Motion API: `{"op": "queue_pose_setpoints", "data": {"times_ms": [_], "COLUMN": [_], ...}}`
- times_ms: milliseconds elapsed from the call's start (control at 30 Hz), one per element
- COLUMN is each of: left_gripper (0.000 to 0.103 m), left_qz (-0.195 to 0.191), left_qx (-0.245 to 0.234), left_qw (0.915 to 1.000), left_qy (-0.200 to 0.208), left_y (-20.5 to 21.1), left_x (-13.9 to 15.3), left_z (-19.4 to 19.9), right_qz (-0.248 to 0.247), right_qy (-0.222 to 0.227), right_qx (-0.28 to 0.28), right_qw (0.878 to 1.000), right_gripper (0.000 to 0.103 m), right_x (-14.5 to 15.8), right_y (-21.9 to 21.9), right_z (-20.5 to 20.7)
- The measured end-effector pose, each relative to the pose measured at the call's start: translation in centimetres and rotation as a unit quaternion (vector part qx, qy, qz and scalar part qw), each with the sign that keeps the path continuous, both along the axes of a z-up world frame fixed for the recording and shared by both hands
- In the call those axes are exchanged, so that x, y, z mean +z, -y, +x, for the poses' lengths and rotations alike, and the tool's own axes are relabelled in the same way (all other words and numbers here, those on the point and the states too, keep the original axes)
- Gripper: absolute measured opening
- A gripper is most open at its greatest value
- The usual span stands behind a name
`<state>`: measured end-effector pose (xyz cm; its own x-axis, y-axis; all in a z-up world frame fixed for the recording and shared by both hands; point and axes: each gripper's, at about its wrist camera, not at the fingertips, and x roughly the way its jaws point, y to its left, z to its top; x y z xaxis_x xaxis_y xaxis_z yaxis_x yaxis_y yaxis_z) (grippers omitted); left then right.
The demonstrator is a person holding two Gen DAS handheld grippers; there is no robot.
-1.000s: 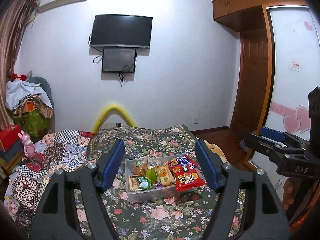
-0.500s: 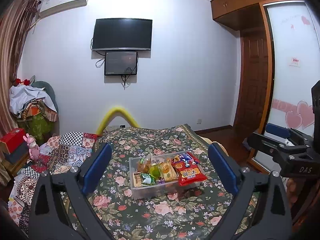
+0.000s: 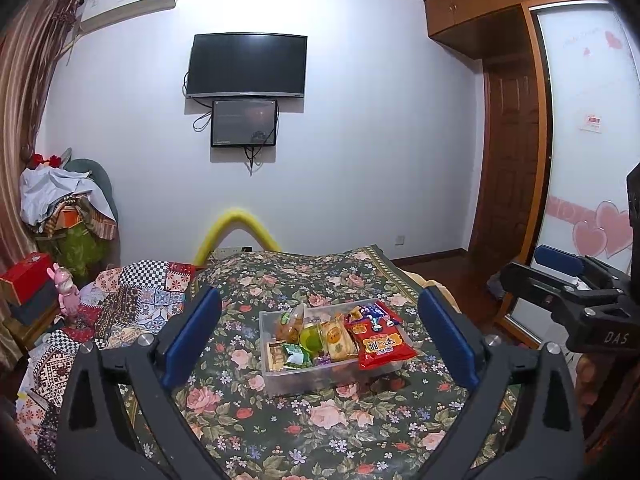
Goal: Organize snacks
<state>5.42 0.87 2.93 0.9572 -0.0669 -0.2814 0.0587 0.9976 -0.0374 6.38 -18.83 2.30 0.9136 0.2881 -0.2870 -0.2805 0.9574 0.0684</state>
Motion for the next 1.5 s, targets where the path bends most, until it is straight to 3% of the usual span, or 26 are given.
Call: {"op": "queue_pose_setpoints", "data": {"times_ms": [1500], "left_gripper": [0.103], "left_qz": [-0.009], "left_qx": [-0.014], "left_qw": [0.9999], "left_qy": [-0.002], "left_y": [0.21], "left_x": [0.32], "left_z": [-0.25], "right_qz": [-0.006], "right_qy": [0.002], "right_qx": [-0.013], "right_qw": [1.0], "right_gripper": [0.103], "right_x": [0.06], "right_y": [0.0], "right_z": [-0.79]}}
